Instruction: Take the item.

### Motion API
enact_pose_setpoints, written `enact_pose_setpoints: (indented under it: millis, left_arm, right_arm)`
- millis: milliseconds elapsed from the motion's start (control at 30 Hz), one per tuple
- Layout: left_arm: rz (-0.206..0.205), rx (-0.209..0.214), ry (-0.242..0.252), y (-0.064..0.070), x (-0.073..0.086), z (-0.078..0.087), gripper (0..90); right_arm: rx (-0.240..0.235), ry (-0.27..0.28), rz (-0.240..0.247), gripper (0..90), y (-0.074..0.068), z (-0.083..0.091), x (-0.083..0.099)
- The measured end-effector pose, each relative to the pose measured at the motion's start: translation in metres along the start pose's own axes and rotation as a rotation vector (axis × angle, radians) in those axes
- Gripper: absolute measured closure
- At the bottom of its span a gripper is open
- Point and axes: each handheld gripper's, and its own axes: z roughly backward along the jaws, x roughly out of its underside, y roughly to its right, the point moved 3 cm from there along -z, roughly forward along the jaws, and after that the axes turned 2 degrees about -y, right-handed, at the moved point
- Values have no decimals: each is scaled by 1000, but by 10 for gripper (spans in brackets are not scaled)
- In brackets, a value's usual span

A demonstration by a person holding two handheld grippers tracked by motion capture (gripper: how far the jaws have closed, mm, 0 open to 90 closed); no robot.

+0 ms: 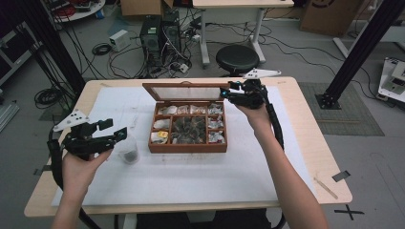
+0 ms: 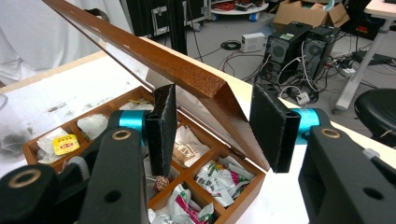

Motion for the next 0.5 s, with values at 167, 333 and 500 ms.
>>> enact_pose_setpoints:
  millis: [167, 333, 500]
  left_arm:
    - [-22, 21, 35, 0, -12, -3, 301]
    - [-31, 34, 53, 0, -22, -7, 301]
    - [-40, 50, 78, 2, -28, -8, 301]
  right_arm:
    - [5, -5, 4, 527, 0, -1, 0]
    - [1, -2, 0, 526, 0, -1, 0]
    - [2, -6, 0, 526, 0, -1, 0]
